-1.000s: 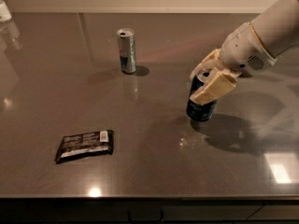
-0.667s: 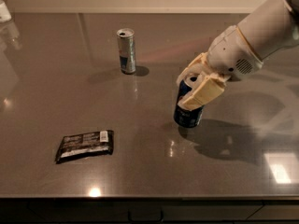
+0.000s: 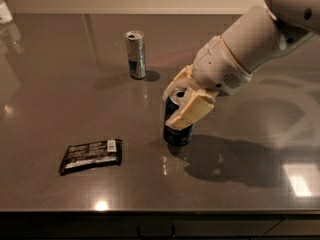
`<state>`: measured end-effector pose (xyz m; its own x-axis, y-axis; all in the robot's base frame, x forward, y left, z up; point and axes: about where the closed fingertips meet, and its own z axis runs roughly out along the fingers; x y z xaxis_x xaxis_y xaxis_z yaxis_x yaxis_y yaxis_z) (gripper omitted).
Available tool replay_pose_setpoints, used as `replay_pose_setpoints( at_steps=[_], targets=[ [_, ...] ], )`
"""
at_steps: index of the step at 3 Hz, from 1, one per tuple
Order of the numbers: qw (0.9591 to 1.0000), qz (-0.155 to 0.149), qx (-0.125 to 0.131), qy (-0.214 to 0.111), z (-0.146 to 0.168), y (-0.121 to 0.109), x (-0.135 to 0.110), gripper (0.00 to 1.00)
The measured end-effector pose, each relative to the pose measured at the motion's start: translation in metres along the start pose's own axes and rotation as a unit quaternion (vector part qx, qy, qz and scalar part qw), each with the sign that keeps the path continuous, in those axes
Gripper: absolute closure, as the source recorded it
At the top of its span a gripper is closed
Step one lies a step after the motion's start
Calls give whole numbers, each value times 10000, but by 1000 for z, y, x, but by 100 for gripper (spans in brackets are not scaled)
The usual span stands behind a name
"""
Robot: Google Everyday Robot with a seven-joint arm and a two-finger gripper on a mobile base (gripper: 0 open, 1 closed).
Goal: Move pepsi can near rxbar chocolate
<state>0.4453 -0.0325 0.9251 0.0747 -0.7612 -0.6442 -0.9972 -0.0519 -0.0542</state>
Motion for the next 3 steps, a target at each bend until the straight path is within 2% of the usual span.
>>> replay_pose_setpoints(
  at_steps=[2,3],
  targets=[
    [9991,-297,-255,-148,30,3,-31,100],
    [9986,-300,-402,-176,44,3,-36,100]
  ],
)
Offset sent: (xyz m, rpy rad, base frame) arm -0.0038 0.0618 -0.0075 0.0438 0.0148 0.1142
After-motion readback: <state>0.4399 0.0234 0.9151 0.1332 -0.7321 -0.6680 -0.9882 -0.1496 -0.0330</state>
